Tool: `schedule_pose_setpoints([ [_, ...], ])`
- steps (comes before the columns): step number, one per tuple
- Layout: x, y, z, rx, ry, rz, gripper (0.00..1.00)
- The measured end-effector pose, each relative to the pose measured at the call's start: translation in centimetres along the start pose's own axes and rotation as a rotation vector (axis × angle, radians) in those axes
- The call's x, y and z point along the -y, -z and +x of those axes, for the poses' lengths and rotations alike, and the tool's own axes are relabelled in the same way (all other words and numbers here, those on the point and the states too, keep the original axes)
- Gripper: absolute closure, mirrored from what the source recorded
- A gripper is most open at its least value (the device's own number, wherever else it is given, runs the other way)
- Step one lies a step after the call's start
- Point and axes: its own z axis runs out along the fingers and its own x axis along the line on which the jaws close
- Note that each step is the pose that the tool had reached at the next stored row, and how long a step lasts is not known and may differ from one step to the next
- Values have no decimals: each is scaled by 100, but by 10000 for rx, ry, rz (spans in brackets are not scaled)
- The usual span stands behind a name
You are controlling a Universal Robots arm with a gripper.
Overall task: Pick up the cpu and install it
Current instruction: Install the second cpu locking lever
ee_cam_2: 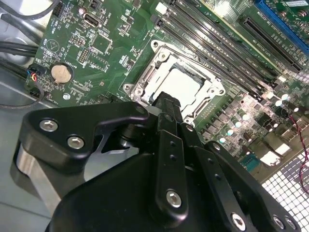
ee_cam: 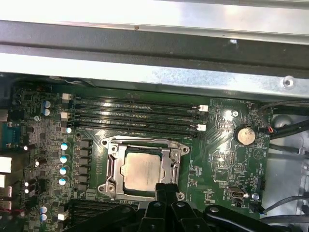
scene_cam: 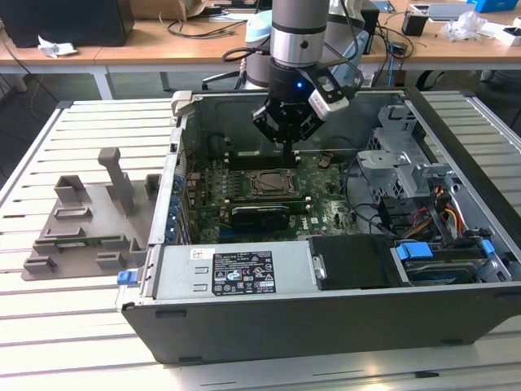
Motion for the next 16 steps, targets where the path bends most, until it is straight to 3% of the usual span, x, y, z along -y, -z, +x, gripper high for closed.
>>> schedule_pose_setpoints([
  [2,122,-8,10,1,-1,-1,89],
  [4,301,-18,30,1,0,-6,89],
  [6,387,-23,39,1,0,-10,89],
  [8,556,-38,56,4,1,-55,89],
  [9,614,-45,70,11,3,-167,89],
  [11,646,-51,86,29,8,-435,89],
  [12,660,-51,105,52,16,-802,89],
  [15,677,-55,166,98,29,-1490,89],
  [16,680,-78,194,105,30,-1574,89],
])
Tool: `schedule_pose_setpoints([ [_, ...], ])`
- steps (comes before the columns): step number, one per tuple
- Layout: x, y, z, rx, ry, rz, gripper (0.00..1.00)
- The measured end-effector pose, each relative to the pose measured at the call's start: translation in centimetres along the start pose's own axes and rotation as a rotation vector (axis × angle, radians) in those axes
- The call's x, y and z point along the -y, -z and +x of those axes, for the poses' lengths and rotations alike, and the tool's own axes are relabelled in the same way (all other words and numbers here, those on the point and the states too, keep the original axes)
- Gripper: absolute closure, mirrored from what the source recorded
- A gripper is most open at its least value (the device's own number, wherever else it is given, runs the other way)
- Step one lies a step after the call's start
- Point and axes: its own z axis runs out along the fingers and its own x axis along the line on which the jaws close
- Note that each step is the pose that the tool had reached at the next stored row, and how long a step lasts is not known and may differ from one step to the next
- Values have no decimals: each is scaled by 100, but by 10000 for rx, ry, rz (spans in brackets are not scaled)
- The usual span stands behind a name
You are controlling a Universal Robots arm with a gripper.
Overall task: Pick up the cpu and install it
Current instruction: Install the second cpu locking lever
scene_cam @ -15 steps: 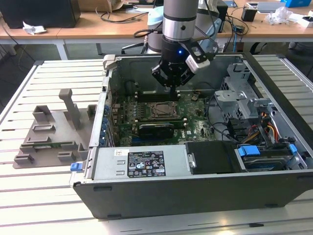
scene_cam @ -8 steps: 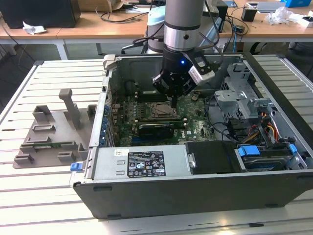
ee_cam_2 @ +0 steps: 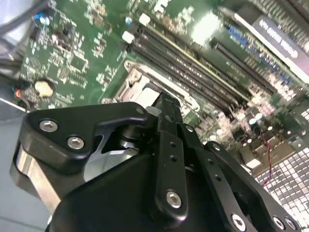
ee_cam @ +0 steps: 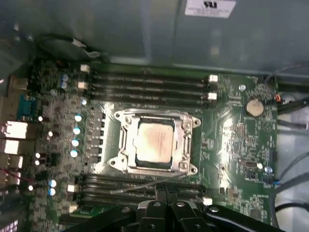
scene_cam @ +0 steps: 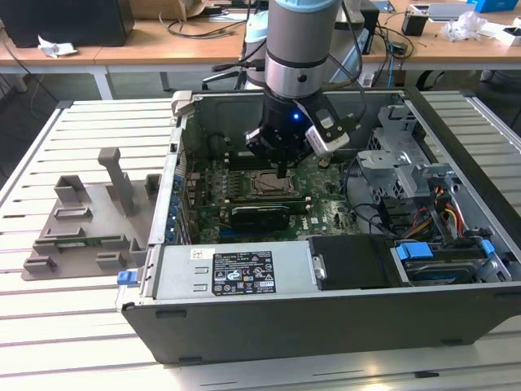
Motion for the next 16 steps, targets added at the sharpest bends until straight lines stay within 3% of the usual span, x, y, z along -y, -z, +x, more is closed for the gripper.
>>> schedule_pose_setpoints([
  [4,13,-77,40,-2,0,3,89],
  [9,64,-239,258,-2,-1,2,89],
  [16,104,-396,410,-2,1,-3,89],
])
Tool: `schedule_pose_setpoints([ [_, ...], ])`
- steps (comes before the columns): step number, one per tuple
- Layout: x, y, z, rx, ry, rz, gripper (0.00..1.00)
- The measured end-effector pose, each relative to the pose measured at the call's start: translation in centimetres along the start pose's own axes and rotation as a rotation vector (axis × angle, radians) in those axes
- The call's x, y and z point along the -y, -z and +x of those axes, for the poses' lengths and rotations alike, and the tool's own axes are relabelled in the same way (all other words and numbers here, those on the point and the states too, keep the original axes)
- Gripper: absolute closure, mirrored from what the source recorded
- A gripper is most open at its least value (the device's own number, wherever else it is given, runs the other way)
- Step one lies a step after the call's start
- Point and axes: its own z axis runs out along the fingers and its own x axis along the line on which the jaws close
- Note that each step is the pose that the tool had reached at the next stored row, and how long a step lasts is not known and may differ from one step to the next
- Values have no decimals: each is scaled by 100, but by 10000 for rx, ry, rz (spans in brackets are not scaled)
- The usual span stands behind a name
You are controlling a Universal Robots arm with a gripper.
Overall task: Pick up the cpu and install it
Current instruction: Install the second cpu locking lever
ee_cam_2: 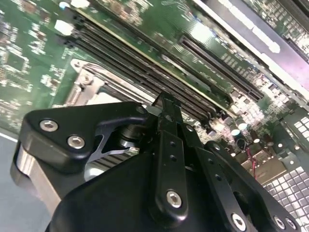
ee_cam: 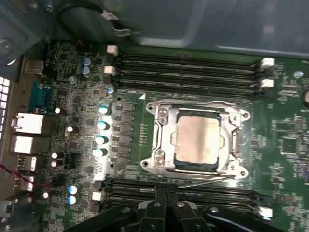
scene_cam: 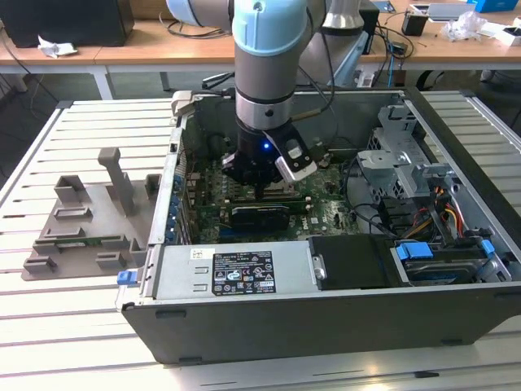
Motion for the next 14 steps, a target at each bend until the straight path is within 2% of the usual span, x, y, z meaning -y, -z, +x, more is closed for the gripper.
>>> schedule_pose_setpoints([
  [2,0,-25,54,-1,11,-7,89],
  [4,-2,-51,98,-2,65,-53,89],
  [9,-10,-100,126,-20,308,-184,89],
  [14,-78,-147,126,-40,542,-278,89],
])
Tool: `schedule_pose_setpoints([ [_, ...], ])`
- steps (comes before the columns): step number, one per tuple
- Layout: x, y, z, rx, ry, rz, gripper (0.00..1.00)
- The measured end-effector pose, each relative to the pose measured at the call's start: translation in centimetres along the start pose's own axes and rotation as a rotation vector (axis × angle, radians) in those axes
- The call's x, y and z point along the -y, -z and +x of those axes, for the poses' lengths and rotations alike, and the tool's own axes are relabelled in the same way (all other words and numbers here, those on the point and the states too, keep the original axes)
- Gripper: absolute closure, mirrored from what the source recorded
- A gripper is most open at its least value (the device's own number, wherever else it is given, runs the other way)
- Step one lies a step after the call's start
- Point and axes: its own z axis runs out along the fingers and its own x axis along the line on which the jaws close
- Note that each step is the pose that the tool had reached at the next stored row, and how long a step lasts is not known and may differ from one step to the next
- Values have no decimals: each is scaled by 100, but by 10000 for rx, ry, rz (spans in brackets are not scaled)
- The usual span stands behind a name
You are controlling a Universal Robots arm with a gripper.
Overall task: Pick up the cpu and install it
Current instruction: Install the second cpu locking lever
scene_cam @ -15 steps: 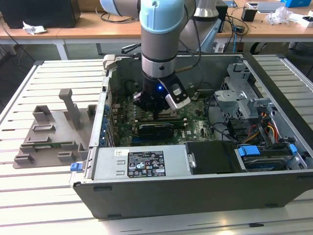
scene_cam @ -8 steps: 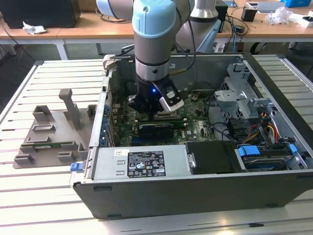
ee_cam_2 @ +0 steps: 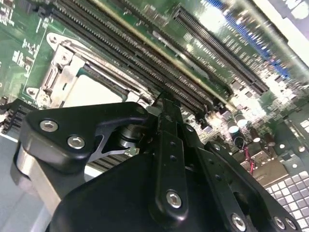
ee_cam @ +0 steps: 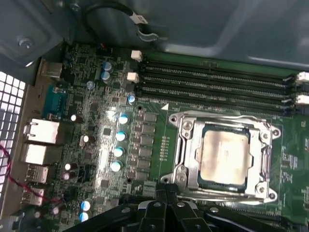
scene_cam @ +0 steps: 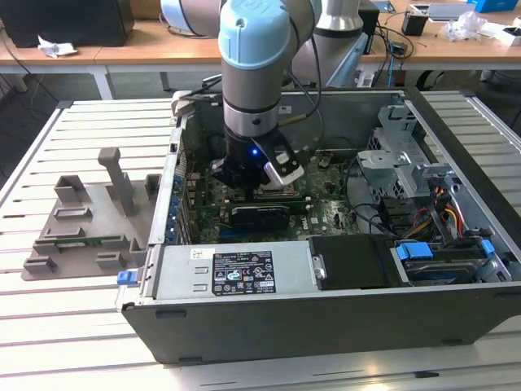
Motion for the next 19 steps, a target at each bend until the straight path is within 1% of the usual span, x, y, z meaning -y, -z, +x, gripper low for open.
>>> schedule_pose_setpoints([
  [6,-67,-50,-9,-13,156,-65,89],
  [7,-71,-26,-9,6,169,-63,89],
  [8,-88,59,-8,5,169,-61,89],
  [9,-111,162,-10,4,170,-61,89],
  [10,-121,208,-32,4,170,-62,89],
  [11,-126,211,-94,-18,166,-62,89],
  [12,-126,212,-171,-70,158,-67,89],
  [14,-126,210,-272,-146,147,-68,89],
  [15,-125,208,-346,-210,141,-67,89],
  [17,-126,197,-441,-306,127,-66,89],
  [18,-132,193,-482,-330,122,-44,89],
  [19,-140,189,-526,-354,117,7,89],
])
